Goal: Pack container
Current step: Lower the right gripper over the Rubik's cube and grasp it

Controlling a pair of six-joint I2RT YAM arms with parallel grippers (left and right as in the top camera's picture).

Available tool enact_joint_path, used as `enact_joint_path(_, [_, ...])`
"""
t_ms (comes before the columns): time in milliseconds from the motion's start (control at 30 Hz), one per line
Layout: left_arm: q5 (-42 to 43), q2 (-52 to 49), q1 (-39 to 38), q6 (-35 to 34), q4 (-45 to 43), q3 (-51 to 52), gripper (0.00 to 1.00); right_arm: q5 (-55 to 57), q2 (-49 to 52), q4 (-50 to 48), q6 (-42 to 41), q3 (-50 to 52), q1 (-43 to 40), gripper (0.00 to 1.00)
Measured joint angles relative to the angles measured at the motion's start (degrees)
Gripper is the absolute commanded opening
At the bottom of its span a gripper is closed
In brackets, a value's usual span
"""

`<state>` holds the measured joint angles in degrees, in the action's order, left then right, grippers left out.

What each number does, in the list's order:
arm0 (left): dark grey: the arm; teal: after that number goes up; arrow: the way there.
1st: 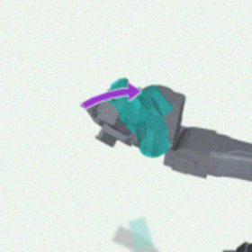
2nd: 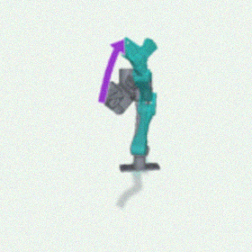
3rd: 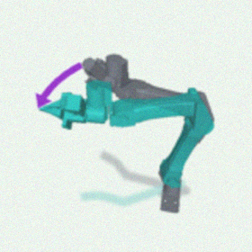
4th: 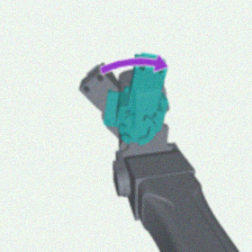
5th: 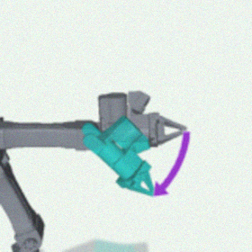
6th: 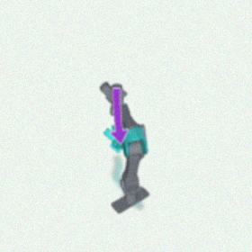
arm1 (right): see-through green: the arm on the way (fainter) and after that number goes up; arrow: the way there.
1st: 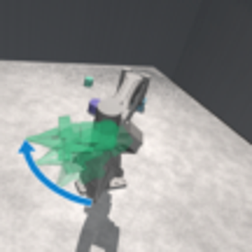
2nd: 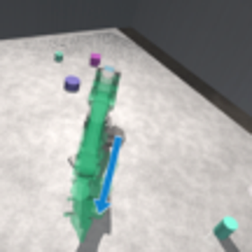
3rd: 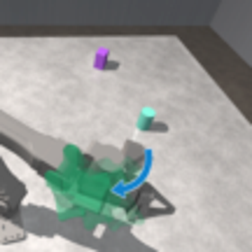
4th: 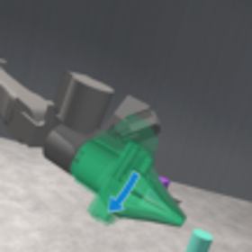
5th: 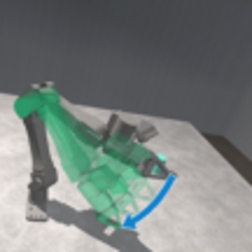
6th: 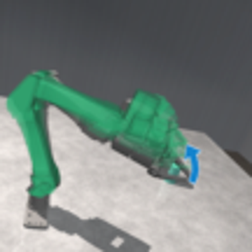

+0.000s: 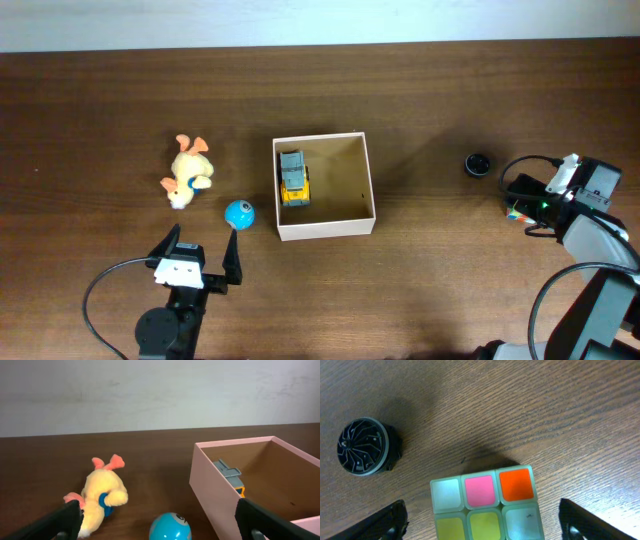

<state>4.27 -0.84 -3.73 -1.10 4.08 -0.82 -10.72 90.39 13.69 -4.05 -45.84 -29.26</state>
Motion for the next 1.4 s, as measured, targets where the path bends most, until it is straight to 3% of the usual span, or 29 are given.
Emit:
enact_joint_path(167, [0.0, 0.0, 0.0, 0.0, 0.0, 0.0, 0.99, 0.0, 0.0, 0.8, 0.2, 0.0, 0.0, 0.88])
enact_joint_path(300, [0.0, 0.0, 0.0, 0.0, 0.0, 0.0, 0.99, 0.1, 0.0, 1.4, 0.4, 0.0, 0.0, 0.98])
enact_joint_path(467, [0.0, 0.0, 0.0, 0.0, 0.0, 0.0, 0.99, 0.7, 0.0, 1.4, 0.5, 0.0, 0.0, 0.98])
enact_joint_path(567, [0.0, 0.0, 0.0, 0.0, 0.0, 0.0, 0.99, 0.8, 0.0, 1.4, 0.5, 0.0, 0.0, 0.89])
enact_joint_path(633, [0.0, 0.0, 0.0, 0.0, 0.0, 0.0, 0.99, 0.8, 0.0, 1.5, 0.6, 0.0, 0.0, 0.76])
enact_joint_path(933, [0.0, 0.0, 0.0, 0.0, 0.0, 0.0, 0.99, 1.2, 0.0, 2.1, 0.9, 0.0, 0.0, 0.67])
enact_joint_path(1400, [0.0, 0.0, 0.0, 0.0, 0.0, 0.0, 0.99, -0.4, 0.0, 7.1, -0.9, 0.0, 0.0, 0.67])
